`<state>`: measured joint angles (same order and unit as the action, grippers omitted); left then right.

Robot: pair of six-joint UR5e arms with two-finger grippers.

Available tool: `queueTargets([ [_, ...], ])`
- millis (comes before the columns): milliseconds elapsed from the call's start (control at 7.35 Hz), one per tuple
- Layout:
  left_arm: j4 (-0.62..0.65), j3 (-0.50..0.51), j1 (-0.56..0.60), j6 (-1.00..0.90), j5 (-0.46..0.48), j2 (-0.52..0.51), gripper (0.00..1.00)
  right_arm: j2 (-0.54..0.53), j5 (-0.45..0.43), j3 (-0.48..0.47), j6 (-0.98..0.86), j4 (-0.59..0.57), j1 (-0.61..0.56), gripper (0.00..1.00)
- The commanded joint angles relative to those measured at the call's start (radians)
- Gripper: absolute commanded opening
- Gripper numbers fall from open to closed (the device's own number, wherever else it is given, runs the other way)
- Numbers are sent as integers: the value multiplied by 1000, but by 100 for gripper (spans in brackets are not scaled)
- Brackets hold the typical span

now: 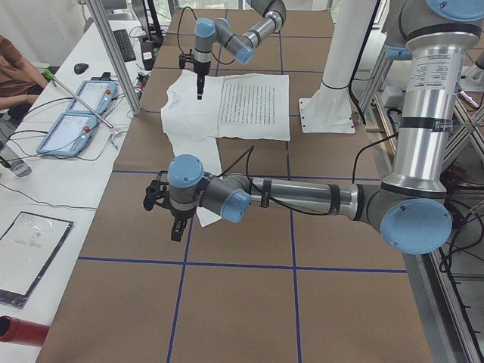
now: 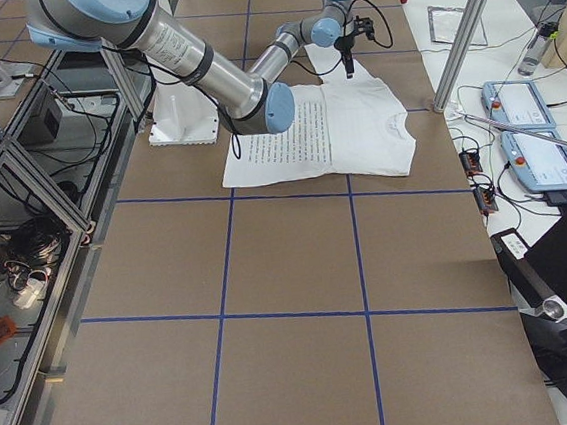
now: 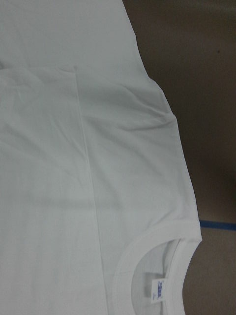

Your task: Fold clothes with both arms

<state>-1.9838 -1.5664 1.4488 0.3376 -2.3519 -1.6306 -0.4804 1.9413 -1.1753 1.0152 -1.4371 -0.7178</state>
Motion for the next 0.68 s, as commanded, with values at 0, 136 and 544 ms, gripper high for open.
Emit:
queueTargets([
  [0, -82, -65, -118, 237, 79, 58, 100, -133, 74, -108, -9, -49, -78, 100],
  [136, -148, -75, -181, 350, 106, 80, 100, -197, 103, -151, -45, -49, -113, 100],
  [544, -302, -67, -343, 595, 232, 98, 100, -280, 159, -161, -140, -62, -202, 100],
])
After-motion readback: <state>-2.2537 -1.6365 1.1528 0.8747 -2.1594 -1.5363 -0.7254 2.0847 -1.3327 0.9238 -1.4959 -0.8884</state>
